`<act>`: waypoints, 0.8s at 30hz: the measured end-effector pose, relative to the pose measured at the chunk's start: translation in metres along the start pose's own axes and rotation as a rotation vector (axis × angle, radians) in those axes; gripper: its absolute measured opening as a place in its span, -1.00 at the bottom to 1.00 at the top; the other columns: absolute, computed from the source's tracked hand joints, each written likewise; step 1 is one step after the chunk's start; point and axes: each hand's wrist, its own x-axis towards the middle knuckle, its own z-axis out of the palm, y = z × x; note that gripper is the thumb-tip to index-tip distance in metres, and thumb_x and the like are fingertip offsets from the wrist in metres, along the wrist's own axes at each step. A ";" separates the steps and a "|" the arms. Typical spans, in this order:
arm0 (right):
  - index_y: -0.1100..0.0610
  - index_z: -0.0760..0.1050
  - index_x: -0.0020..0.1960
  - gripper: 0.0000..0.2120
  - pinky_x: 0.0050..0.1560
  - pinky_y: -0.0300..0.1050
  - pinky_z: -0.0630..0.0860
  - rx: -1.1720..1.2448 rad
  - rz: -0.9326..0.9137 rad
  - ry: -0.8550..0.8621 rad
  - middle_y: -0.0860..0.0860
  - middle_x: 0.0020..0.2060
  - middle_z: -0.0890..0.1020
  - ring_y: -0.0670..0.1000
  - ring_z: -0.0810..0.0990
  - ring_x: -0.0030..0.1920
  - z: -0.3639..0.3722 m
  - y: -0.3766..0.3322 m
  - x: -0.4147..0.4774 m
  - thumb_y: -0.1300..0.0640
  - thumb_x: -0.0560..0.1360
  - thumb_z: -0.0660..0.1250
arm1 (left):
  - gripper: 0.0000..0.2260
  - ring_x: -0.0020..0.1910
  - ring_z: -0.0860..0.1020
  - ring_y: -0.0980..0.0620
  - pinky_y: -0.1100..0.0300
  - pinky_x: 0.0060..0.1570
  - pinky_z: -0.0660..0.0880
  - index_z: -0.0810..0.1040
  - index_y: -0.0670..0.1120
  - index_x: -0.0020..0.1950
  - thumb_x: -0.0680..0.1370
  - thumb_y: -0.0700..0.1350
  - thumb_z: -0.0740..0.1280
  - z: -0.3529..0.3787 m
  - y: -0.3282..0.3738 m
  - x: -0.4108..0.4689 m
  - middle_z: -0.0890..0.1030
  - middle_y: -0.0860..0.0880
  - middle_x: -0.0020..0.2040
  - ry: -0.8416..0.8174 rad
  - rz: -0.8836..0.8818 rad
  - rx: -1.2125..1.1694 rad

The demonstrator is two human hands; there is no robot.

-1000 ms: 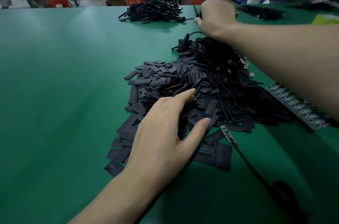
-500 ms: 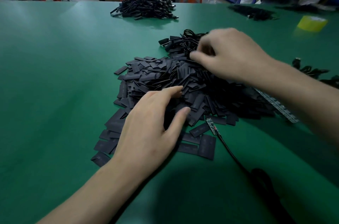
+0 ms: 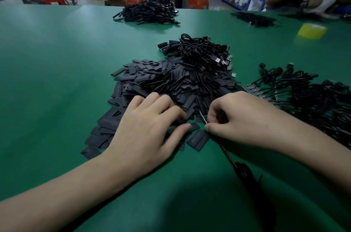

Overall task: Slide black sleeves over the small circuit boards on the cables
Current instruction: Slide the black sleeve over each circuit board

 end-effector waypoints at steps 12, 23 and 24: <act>0.14 0.51 -0.02 -0.78 -0.44 -0.20 0.51 1.498 0.024 0.105 0.04 -0.35 0.60 -0.05 0.53 -0.41 0.036 0.003 0.006 0.04 0.47 0.45 | -0.81 -0.08 0.53 0.19 -0.01 -0.07 0.51 0.72 0.18 -0.05 0.54 0.22 0.37 0.009 -0.013 0.005 0.58 0.24 -0.13 -0.084 -0.030 -0.266; 0.00 0.61 -0.03 -0.80 -0.49 -0.36 0.21 1.198 -0.144 0.040 -0.18 -0.49 0.40 -0.21 0.28 -0.50 0.044 -0.002 -0.011 -0.12 0.53 0.37 | -0.86 -0.21 0.68 0.18 0.38 -0.18 0.53 0.68 0.14 0.05 0.50 0.02 0.46 0.000 -0.016 0.001 0.70 0.15 -0.16 -0.004 -0.124 -0.740; -0.01 0.61 -0.07 -0.87 -0.49 -0.43 0.24 1.208 -0.164 0.020 -0.18 -0.49 0.45 -0.24 0.32 -0.52 0.044 -0.003 -0.012 -0.04 0.56 0.37 | -0.85 -0.20 0.68 0.18 0.35 -0.17 0.56 0.69 0.14 0.05 0.49 0.00 0.45 -0.001 -0.016 0.001 0.70 0.16 -0.15 -0.008 -0.117 -0.748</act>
